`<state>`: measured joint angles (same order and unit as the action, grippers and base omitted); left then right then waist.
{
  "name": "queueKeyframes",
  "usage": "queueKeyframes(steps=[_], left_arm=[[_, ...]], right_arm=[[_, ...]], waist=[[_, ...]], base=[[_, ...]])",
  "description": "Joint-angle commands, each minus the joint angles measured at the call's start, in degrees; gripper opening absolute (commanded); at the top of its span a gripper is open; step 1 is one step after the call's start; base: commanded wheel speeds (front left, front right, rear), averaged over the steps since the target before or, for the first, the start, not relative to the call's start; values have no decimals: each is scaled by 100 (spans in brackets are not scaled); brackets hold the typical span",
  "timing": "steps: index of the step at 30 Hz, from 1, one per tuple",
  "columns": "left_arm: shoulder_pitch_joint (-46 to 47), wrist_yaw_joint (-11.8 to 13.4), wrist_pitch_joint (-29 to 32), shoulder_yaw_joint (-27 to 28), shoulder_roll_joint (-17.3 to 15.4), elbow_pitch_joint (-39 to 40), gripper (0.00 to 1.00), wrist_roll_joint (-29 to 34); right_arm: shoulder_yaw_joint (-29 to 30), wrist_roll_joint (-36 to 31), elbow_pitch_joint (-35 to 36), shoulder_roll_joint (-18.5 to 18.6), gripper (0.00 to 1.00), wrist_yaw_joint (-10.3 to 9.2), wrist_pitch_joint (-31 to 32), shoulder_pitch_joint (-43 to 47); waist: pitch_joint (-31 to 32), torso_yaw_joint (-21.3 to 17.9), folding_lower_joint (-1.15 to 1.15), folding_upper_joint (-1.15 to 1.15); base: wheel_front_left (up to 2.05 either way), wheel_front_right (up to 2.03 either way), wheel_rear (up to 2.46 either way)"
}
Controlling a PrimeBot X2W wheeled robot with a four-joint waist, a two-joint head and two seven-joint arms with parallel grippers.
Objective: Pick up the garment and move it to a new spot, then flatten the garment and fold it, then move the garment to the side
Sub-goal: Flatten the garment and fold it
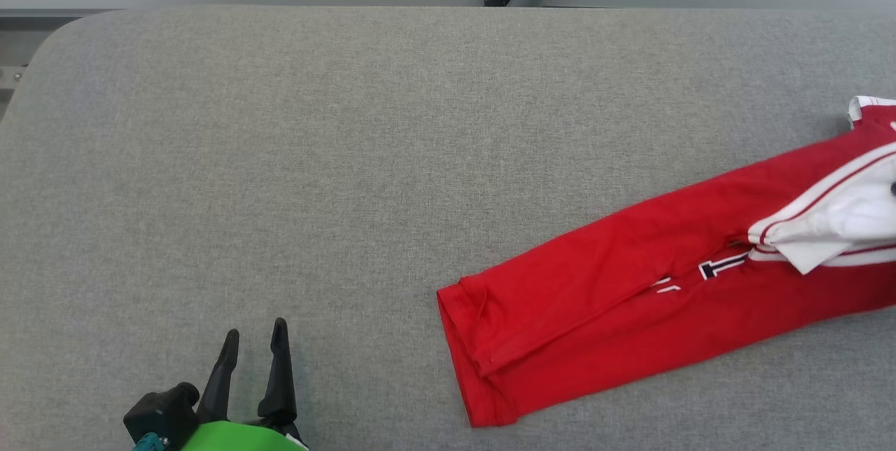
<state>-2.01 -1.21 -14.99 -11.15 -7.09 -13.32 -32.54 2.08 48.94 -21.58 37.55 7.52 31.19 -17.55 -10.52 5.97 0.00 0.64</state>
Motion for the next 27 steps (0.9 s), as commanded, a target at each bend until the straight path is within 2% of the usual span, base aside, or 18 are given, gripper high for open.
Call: queueKeyframes(steps=[1,2,3,4,8,12,15,19,25,27], left_arm=[[-43,-87,-20,104,81,-79,100,86],[-71,-119,-20,147,113,-101,100,109],[-71,-119,-20,147,113,-101,100,109],[-108,-169,-19,230,181,-130,100,173],[-92,-252,-19,365,243,-195,100,278],[36,-310,-20,420,296,-304,100,378],[131,-346,-20,419,334,-401,100,453],[274,-385,-20,353,352,-561,100,543],[206,-425,-20,325,400,-776,100,496],[167,-424,-20,357,404,-812,100,479]], right_arm=[[145,76,491,46,0,-7,25,-37],[144,92,776,50,0,-7,56,23],[144,92,776,50,0,-7,56,23],[10,117,1411,-18,0,-7,206,183],[-674,94,2707,-273,0,-5,599,556],[-1630,-310,3275,-834,0,-4,624,763],[-2385,-669,3057,-1423,0,-4,440,653],[-3044,-1081,2402,-2166,0,-4,36,491],[-3373,-1418,1456,-2843,0,-4,-541,347],[-3414,-1434,1328,-2897,0,-4,-624,297]], waist=[[60,-51,0,-64],[73,-74,0,-64],[73,-74,0,-64],[80,-128,0,-64],[45,-237,0,-64],[-18,-276,0,-64],[-54,-257,0,-64],[-81,-113,0,-64],[-82,110,0,-64],[-77,144,0,-64]], base=[[0,0,0],[0,0,0],[0,0,0],[0,0,0],[0,0,0],[0,0,0],[0,0,0],[0,0,0],[0,0,0],[0,0,0]])
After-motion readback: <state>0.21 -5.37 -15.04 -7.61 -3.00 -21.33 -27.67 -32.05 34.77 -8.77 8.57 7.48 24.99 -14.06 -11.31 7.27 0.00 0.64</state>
